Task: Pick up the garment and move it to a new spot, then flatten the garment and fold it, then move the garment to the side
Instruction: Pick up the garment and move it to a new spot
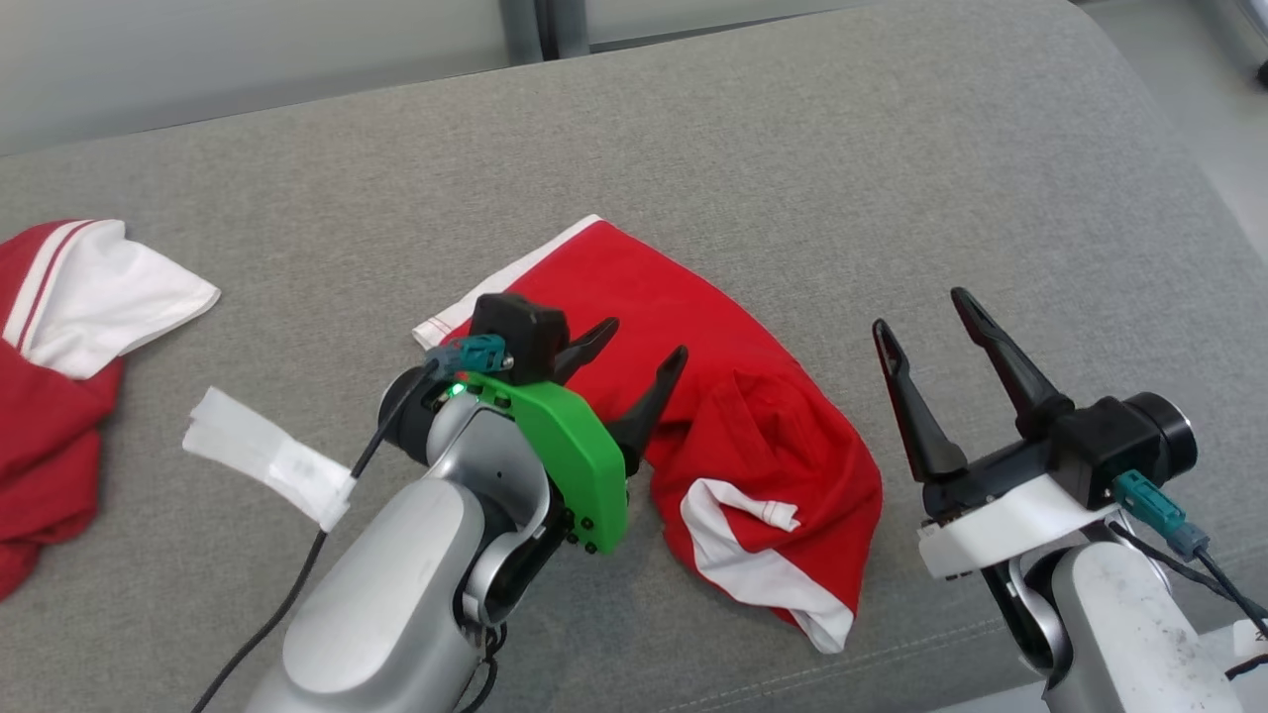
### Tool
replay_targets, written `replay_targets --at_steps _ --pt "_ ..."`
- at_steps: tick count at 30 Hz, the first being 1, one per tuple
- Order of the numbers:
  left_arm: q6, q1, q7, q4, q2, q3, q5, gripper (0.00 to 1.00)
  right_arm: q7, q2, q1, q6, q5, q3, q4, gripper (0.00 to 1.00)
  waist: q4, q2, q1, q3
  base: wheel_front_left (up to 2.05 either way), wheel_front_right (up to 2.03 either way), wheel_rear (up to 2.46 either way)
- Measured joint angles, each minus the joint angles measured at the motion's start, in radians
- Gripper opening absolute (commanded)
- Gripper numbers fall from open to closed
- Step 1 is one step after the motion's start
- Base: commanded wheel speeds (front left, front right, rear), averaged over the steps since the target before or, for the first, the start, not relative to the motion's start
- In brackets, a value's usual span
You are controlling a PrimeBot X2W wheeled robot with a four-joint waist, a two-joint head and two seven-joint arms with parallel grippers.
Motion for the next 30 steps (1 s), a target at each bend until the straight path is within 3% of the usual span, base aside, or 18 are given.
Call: replay_targets --at_steps 12,16,30 --pt "0.098 0.198 -0.192 -0.015 0.100 0.077 0.075 1.00 0.000 -0.046 0.116 0.004 -0.010 0.065 -0.023 1.00 0.139 0.0000 0.0000 -0.070 0.00 0.00 0.00" --pt "0.107 0.269 -0.254 -0.021 0.133 0.119 0.083 1.00 0.000 -0.063 0.179 0.005 -0.010 0.094 0.006 1.00 0.183 0.0000 0.0000 -0.092 0.00 0.00 0.00" --pt "0.123 0.472 -0.418 -0.066 0.134 0.224 0.074 1.00 0.000 -0.088 0.265 0.012 -0.002 0.107 0.060 1.00 0.281 0.0000 0.0000 -0.136 0.00 0.00 0.00"
